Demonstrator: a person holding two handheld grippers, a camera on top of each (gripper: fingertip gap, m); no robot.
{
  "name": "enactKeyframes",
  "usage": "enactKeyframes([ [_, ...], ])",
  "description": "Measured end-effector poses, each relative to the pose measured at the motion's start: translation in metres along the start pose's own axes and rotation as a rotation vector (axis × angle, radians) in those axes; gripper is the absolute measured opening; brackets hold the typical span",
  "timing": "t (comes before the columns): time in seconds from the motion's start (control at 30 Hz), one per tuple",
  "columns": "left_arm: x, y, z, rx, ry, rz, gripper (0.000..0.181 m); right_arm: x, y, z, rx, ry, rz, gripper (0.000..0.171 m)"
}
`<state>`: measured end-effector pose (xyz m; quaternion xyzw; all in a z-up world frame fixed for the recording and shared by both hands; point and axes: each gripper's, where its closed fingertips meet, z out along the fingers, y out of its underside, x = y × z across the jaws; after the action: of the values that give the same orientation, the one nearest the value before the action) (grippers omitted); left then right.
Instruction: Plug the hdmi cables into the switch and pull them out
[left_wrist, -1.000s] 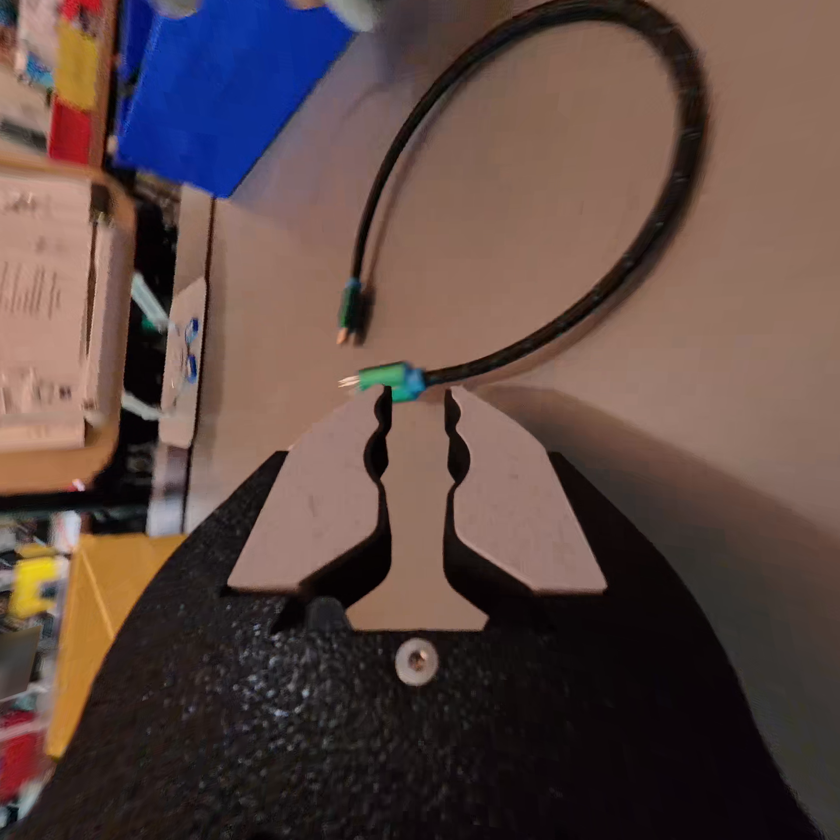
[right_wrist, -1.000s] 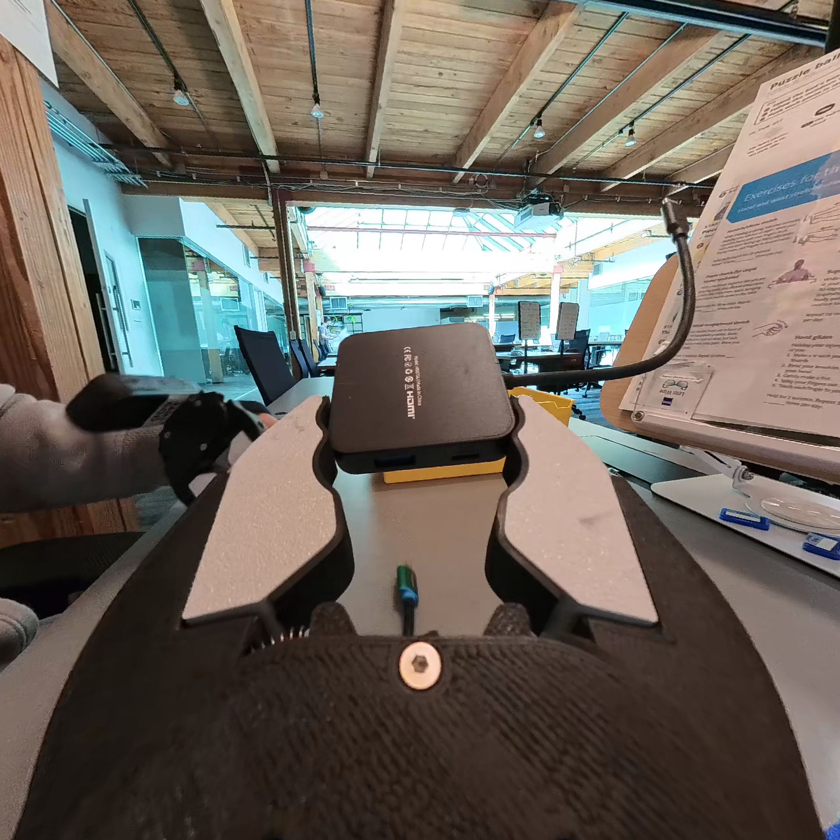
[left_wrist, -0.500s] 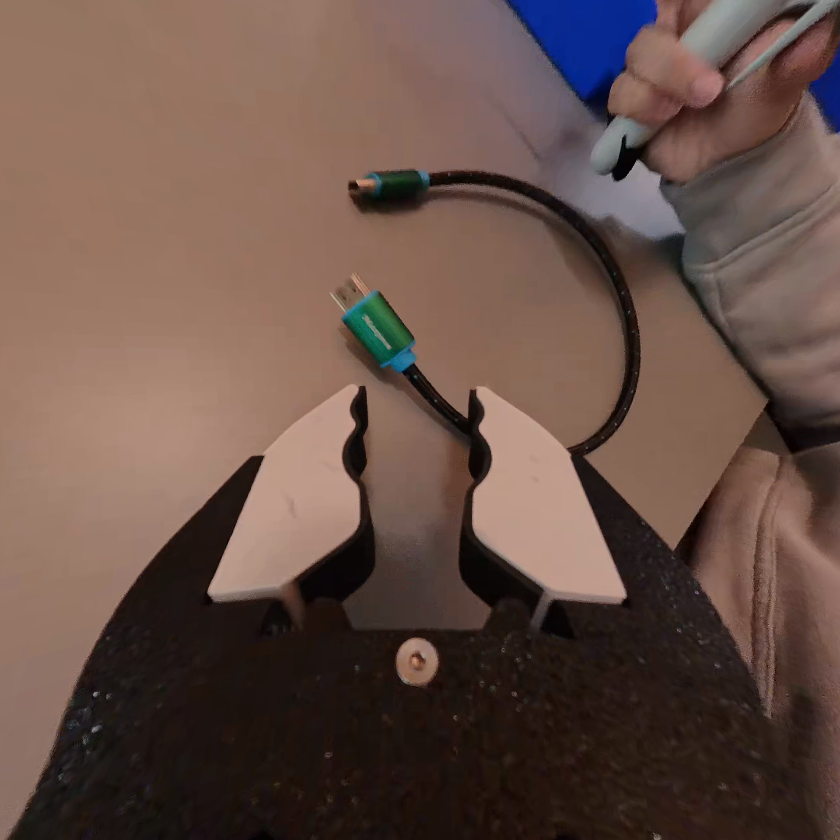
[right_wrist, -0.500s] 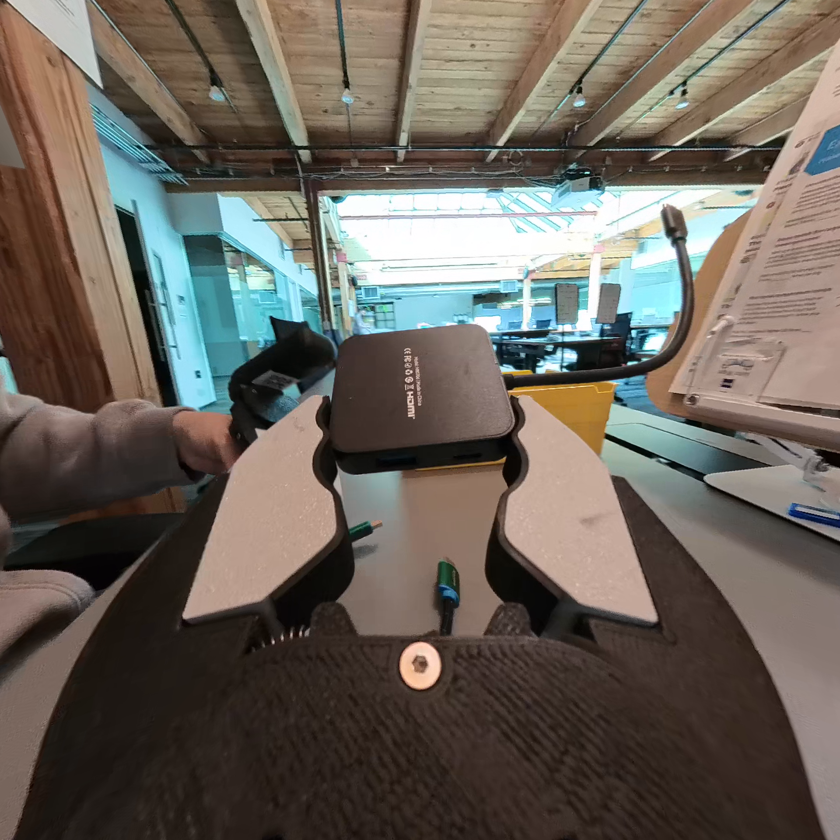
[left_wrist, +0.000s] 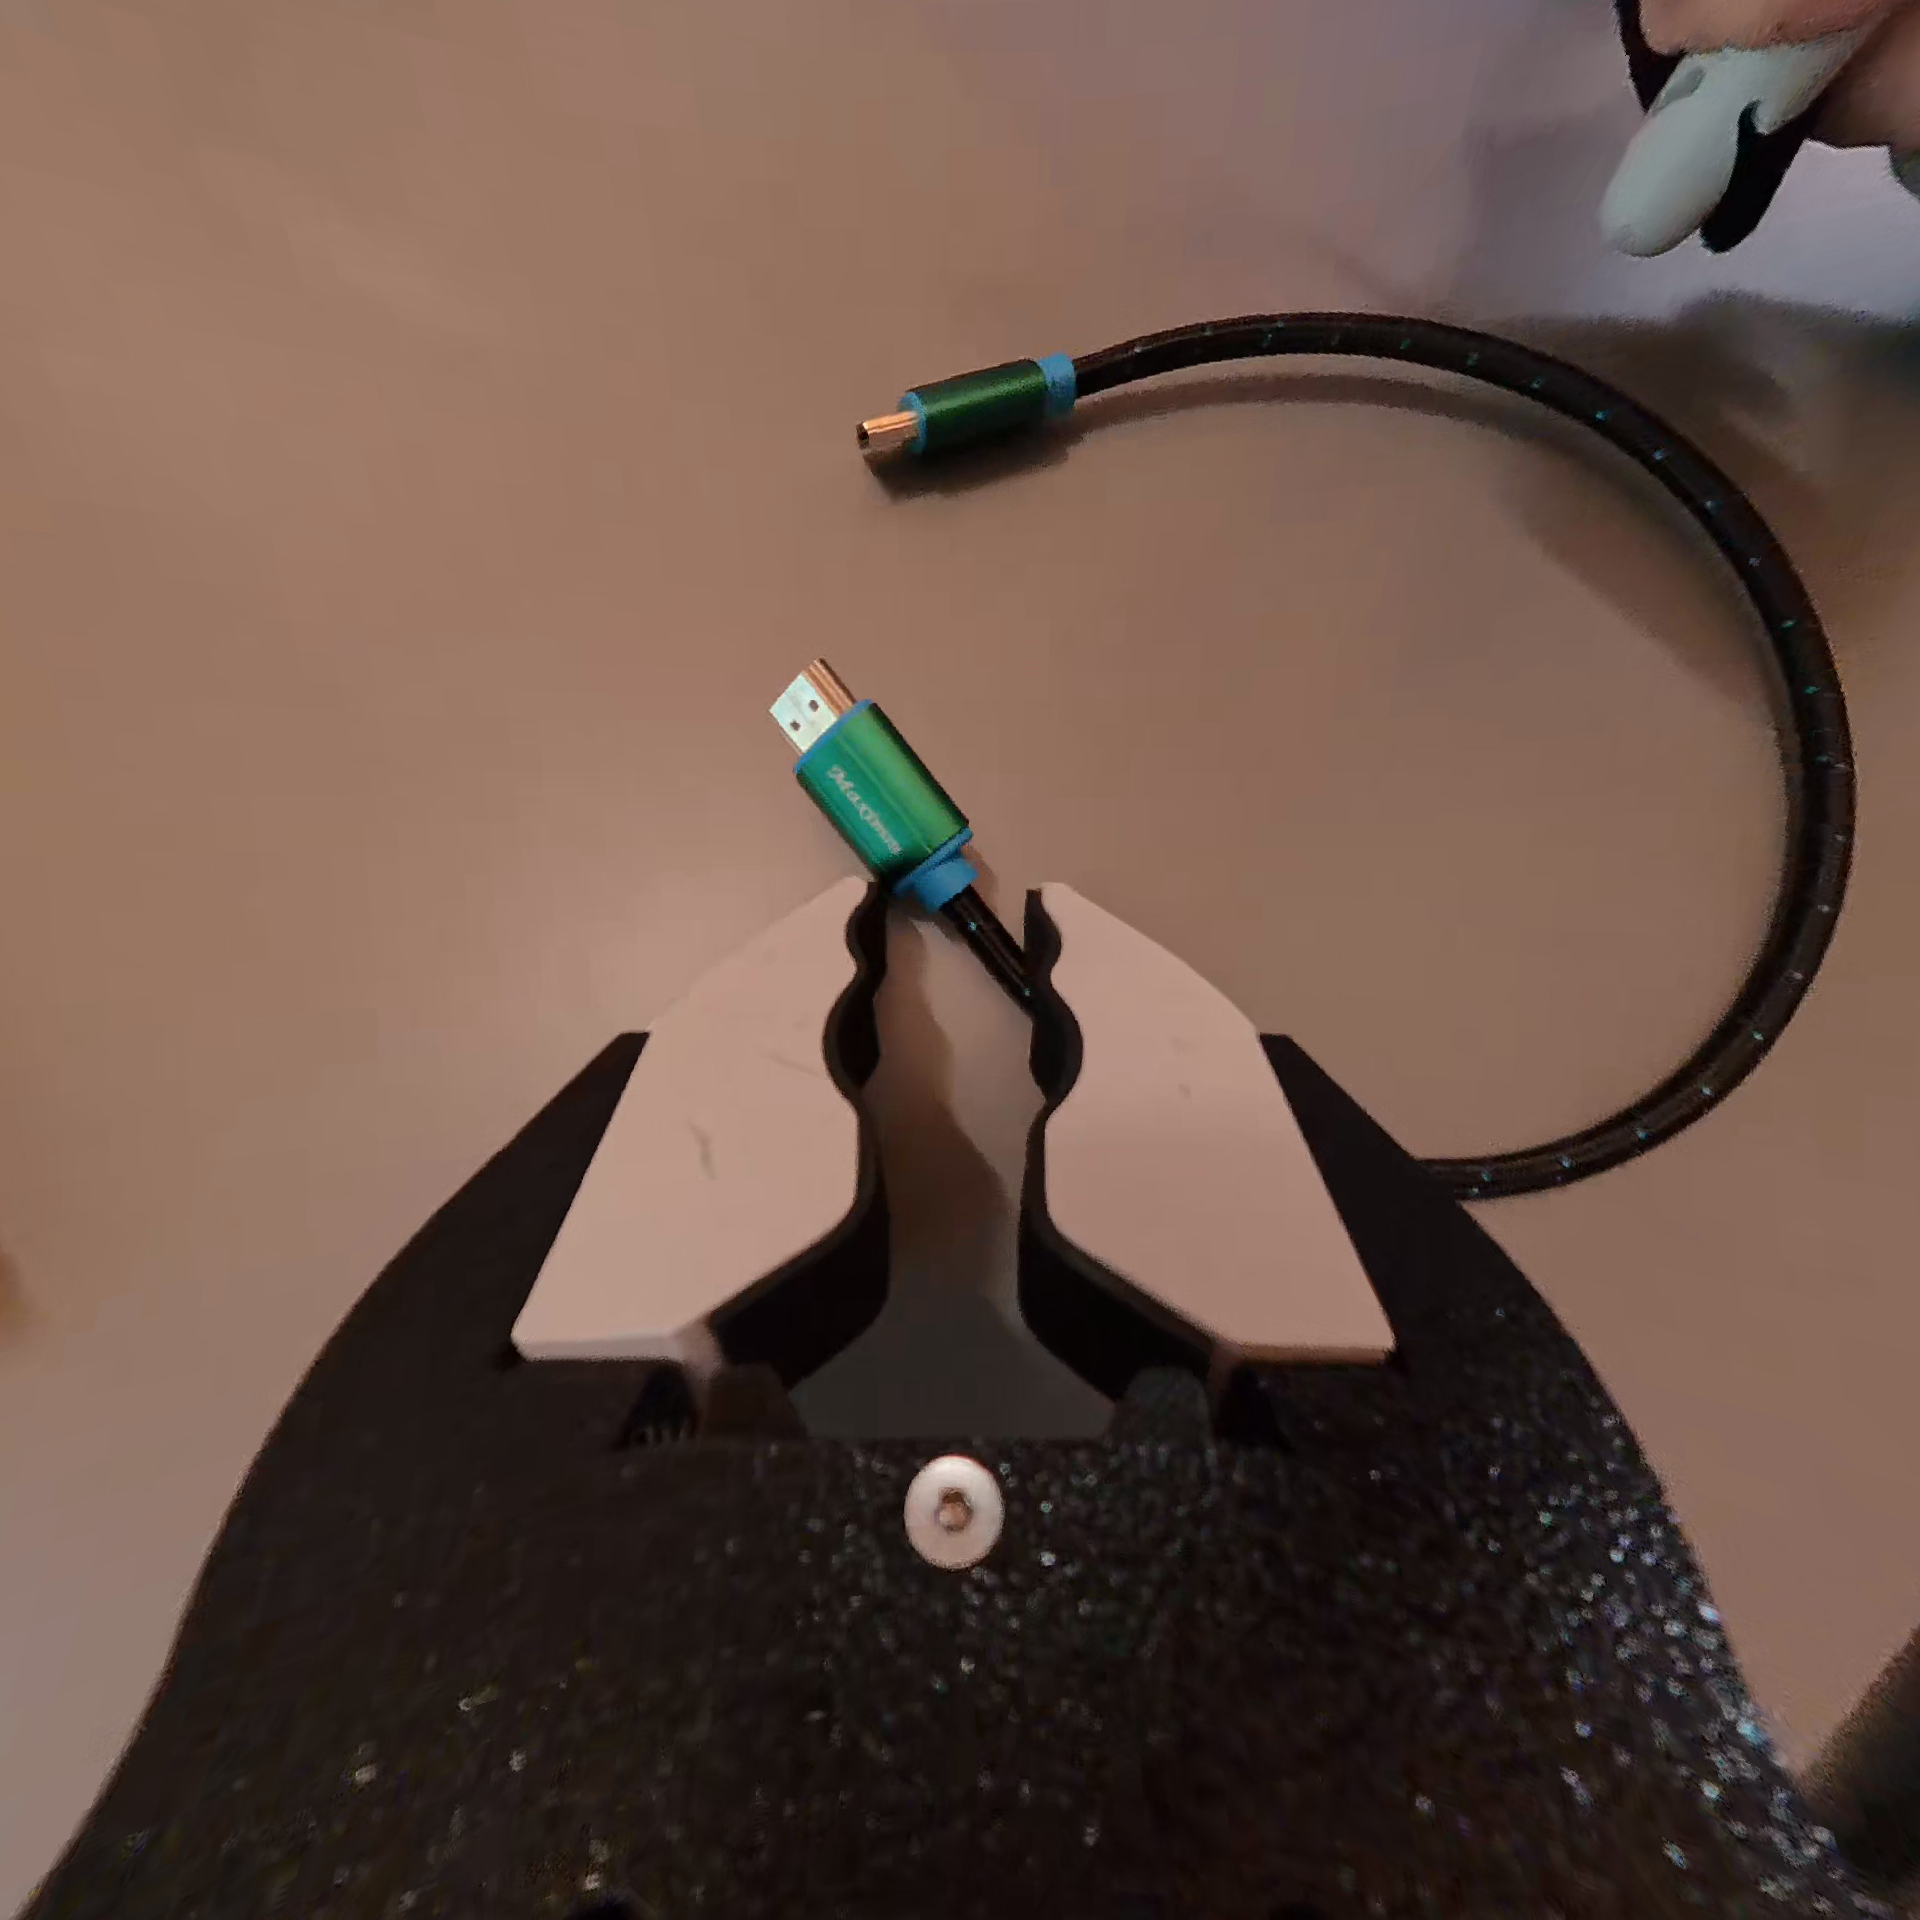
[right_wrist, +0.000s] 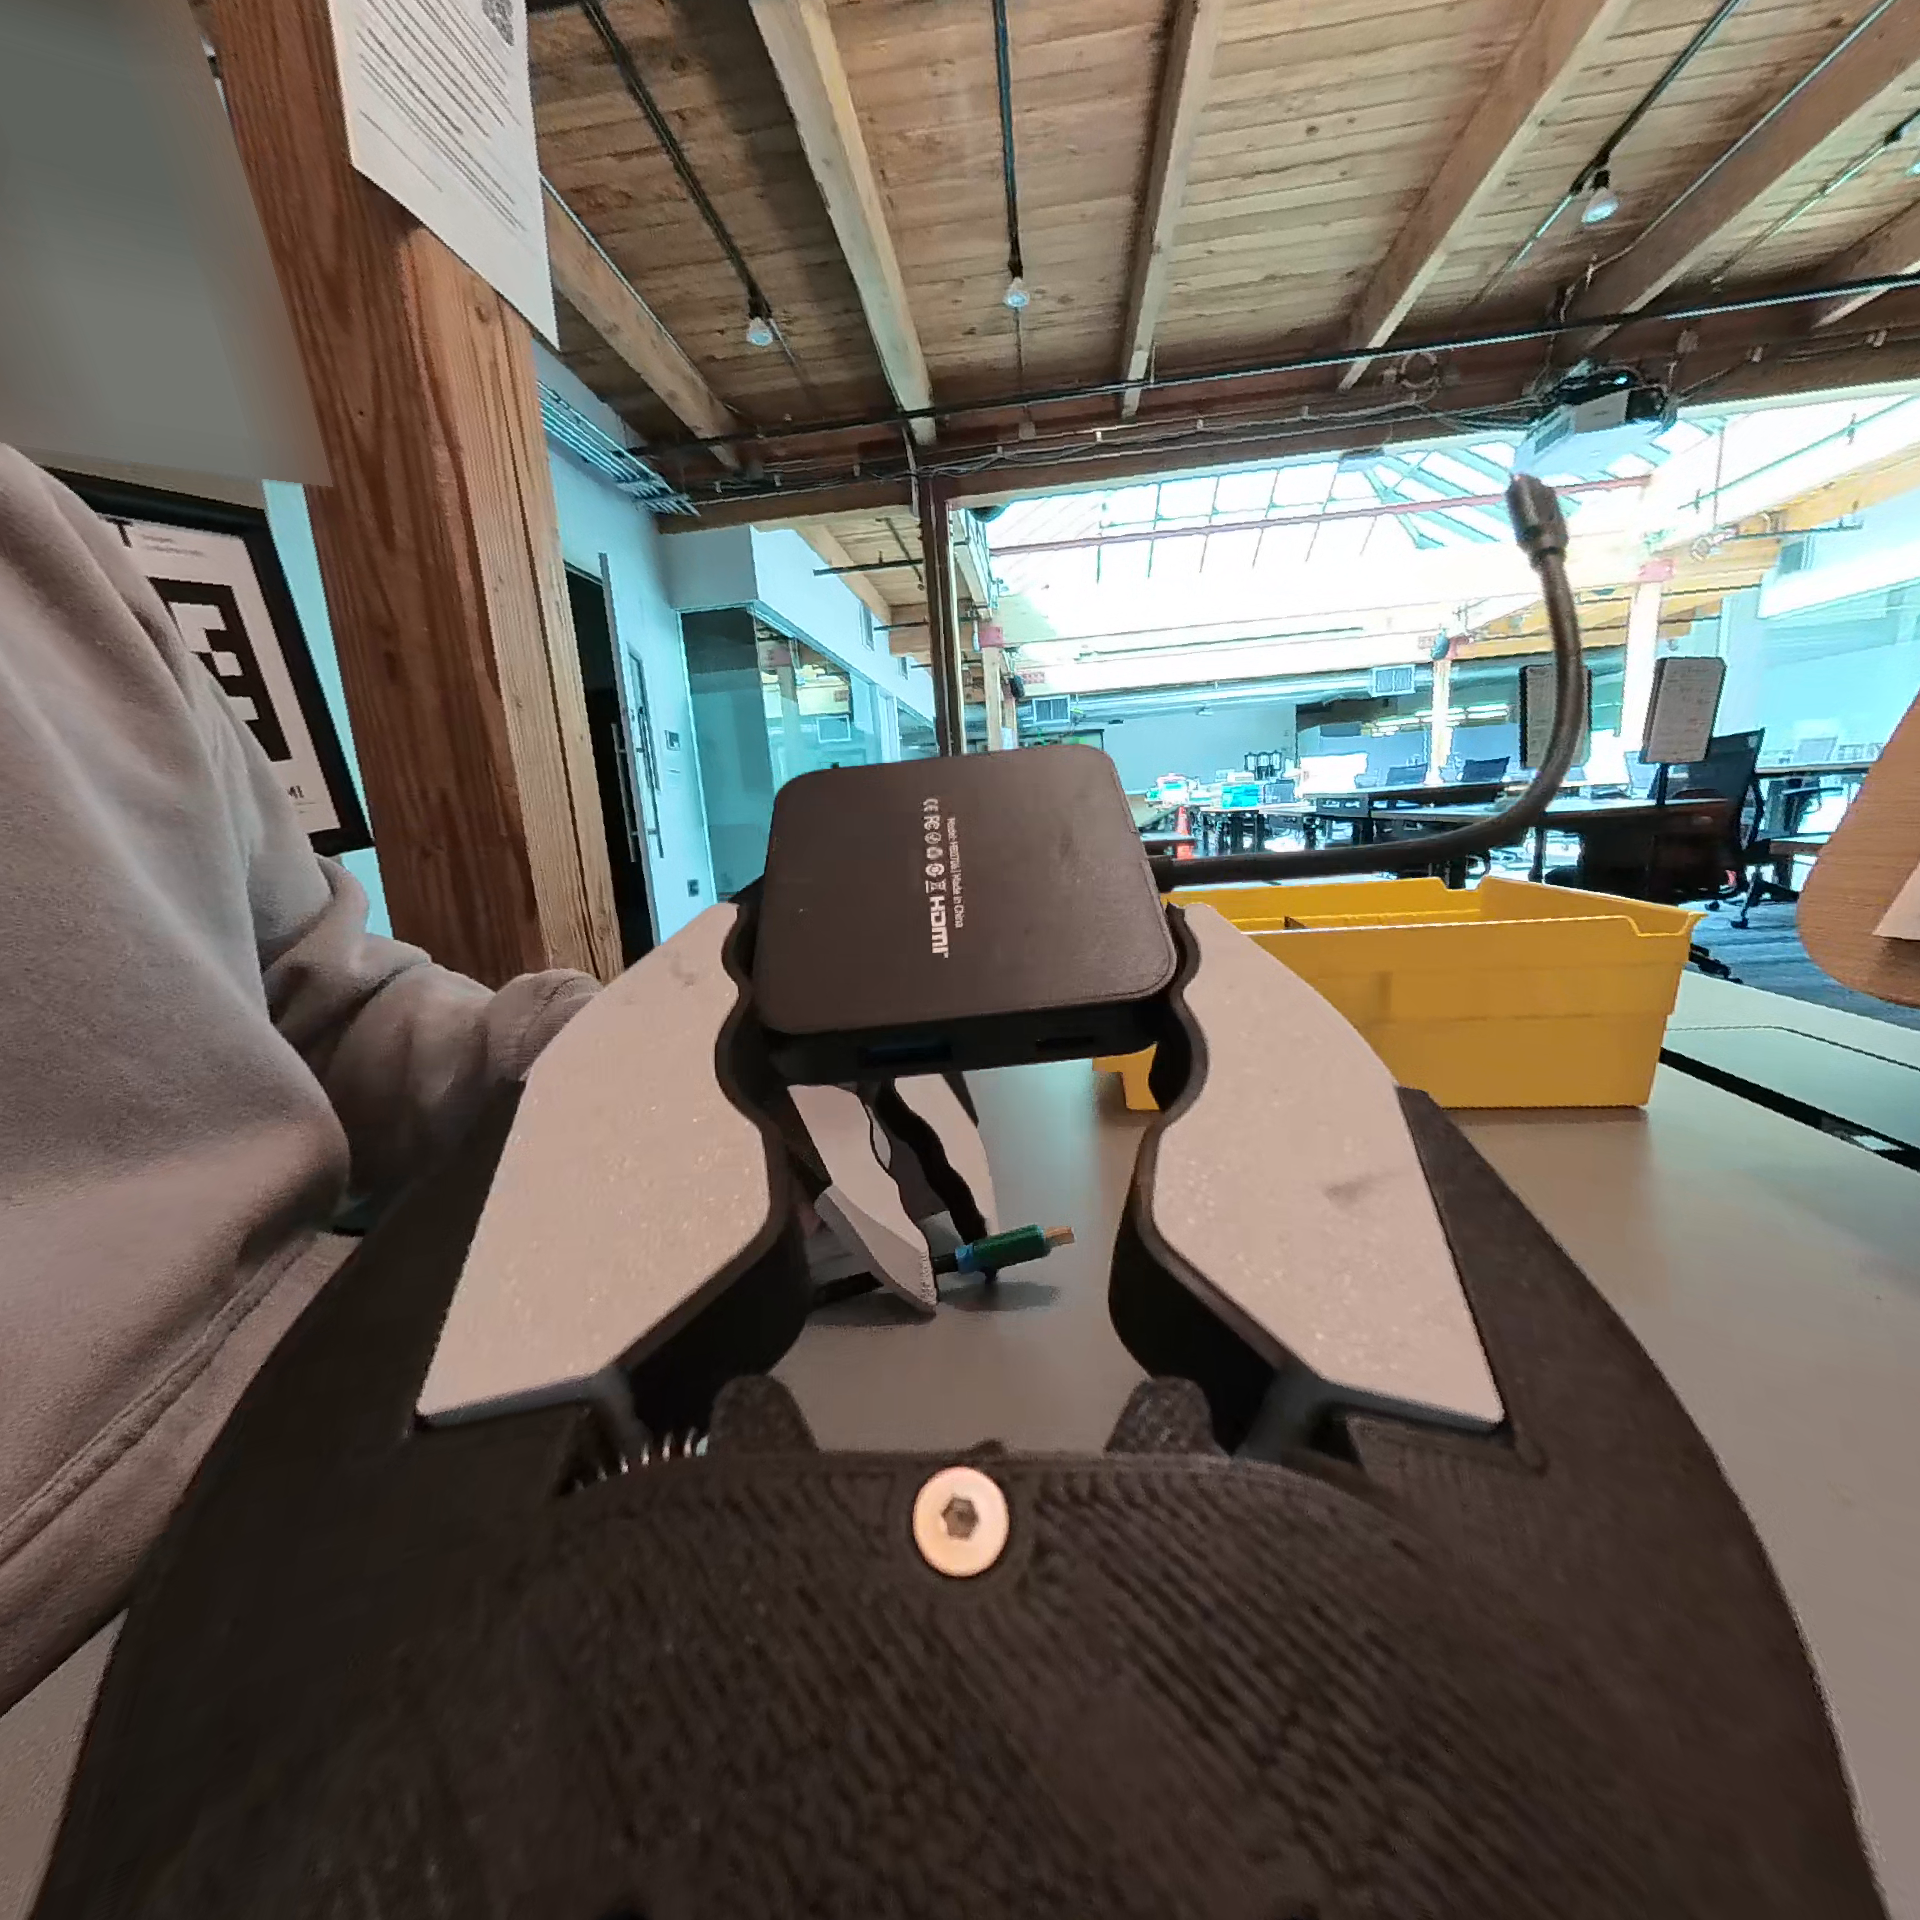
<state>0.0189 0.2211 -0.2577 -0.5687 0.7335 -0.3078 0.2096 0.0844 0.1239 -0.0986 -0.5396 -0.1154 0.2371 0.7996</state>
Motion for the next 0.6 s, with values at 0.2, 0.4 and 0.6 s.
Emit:
enactKeyframes([
  [0.2, -0.005, -0.006, 0.0, 0.032, 0.086, 0.14, 0.012, 0.005, 0.006, -0.001, -0.038, 0.032, -0.023, 0.073],
  [0.4, 0.004, -0.008, 0.001, -0.053, 0.286, -0.044, 0.025, 0.005, 0.012, 0.0, -0.071, 0.035, -0.035, 0.073],
  [0.6, 0.002, -0.011, 0.003, -0.122, 0.413, -0.241, 0.011, 0.006, 0.013, 0.0, -0.087, 0.037, -0.046, 0.073],
])
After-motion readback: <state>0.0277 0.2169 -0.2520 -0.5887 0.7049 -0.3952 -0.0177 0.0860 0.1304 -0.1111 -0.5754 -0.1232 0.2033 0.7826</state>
